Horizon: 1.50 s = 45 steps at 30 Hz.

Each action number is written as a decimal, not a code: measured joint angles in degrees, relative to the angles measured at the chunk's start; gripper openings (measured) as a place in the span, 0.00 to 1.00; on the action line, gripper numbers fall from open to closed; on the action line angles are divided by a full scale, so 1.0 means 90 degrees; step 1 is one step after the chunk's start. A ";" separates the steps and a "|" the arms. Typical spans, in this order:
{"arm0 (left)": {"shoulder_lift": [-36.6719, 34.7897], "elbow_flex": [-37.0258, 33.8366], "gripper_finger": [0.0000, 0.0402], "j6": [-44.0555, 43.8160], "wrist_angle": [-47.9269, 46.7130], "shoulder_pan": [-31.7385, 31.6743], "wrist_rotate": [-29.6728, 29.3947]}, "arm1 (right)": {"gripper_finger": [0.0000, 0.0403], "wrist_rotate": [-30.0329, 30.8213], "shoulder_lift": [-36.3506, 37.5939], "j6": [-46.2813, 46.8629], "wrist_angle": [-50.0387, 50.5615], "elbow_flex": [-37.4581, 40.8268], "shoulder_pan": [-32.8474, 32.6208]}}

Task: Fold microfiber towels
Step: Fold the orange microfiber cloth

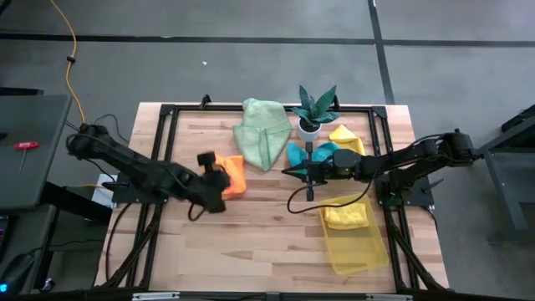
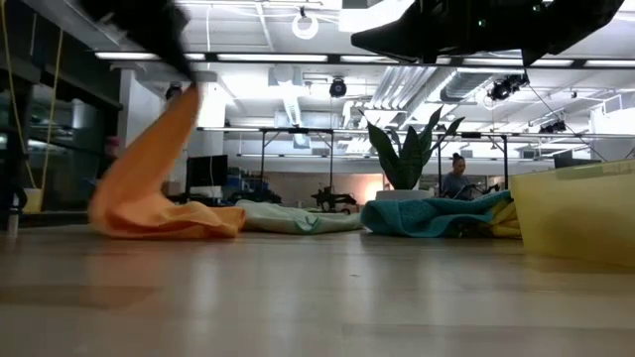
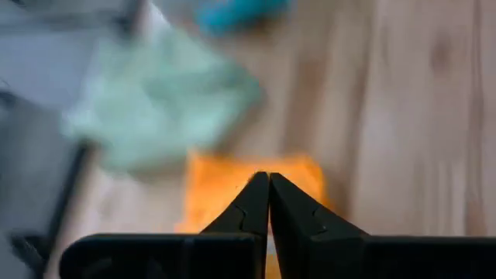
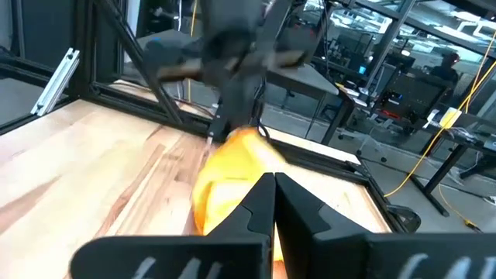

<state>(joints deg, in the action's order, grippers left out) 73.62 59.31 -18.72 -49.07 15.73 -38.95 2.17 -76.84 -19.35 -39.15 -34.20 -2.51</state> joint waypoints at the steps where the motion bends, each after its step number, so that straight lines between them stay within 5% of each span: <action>1: -0.0162 0.0098 0.00 0.0214 0.0025 -0.0096 -0.0180 | 0.00 0.0000 0.0002 -0.0002 -0.0022 0.0000 -0.0001; 10: -0.1134 0.0221 0.00 0.2251 0.2034 -0.0908 -0.0175 | 0.00 0.0000 0.0000 -0.0010 0.0108 0.0000 0.0001; 17: -0.1686 0.0223 0.00 0.2512 0.2656 -0.1079 0.0671 | 0.00 -0.0001 0.0000 0.0038 0.0078 0.0000 0.0001; 29: -0.1536 -0.0243 0.00 0.0144 0.0290 -0.0237 0.1558 | 0.00 -0.0002 0.0000 0.0149 0.0138 0.0002 0.0001; 34: -0.1196 -0.1232 0.00 -0.1105 0.0707 0.0334 0.1896 | 0.00 -0.0002 0.0000 0.0184 0.0198 0.0005 0.0001; 45: -0.0179 -0.2779 0.00 -0.2455 0.2841 0.0905 0.1344 | 0.04 -0.0005 -0.0002 0.0921 0.0772 0.0010 0.0001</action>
<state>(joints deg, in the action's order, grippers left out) 72.01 34.30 -40.81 -23.50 23.88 -26.85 2.13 -76.86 -11.05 -32.21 -34.11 -2.50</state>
